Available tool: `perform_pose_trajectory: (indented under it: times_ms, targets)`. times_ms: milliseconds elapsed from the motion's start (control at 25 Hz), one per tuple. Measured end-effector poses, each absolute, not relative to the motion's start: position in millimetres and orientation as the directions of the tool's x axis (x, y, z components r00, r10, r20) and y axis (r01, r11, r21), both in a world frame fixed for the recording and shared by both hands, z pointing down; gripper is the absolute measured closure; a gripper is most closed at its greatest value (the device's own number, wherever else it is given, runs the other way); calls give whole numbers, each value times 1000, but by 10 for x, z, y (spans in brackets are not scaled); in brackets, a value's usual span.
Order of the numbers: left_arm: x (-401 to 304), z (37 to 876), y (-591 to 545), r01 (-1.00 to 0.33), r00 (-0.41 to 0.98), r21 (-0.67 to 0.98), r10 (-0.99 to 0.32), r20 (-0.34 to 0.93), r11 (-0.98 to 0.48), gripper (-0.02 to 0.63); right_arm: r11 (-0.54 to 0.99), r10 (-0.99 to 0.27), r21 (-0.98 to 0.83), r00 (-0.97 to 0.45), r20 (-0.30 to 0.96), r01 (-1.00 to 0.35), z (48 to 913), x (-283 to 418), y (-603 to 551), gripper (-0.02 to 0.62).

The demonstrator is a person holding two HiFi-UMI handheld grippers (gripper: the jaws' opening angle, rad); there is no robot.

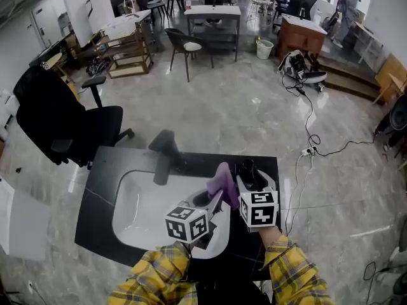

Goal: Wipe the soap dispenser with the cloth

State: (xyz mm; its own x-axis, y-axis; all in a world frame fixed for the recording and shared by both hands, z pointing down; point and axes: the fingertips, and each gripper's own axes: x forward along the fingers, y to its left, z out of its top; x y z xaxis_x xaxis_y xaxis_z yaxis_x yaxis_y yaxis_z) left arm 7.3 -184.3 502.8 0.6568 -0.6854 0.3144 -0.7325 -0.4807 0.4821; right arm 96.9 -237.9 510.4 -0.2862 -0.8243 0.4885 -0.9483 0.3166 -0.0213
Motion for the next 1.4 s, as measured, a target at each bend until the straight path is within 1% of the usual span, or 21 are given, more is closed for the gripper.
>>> perform_pose_trajectory:
  times_ms: [40,240,400,1000,1320,1400]
  targets:
    - [86,5022,-1844,-730,660,483,-683,312,-484,541,322,-825,-25,-294,483,-946,5095,986,-2337,392]
    - [216,4983,-1859,-710,682,485,-668,296,-511,541,299,-845,-66,-296,445,-952,5047,1166,-2117,391]
    - [325,4983,-1900,-699,698,478,-652,295,-532,541,280,-851,-75,-284,441,-957,5069,1324,-1979,391]
    - [345,5367,-2003,-730,674,483,-624,395,-483,541,283,-845,-158,-323,425,-946,5111,1492,-1683,423]
    - [316,5475,-1964,-727,676,511,-609,415,-459,541,253,-840,-221,-327,433,-942,5139,1518,-1579,473]
    - [313,5499,-1938,-727,676,515,-606,420,-453,541,262,-837,-238,-343,427,-935,5123,1488,-1549,502]
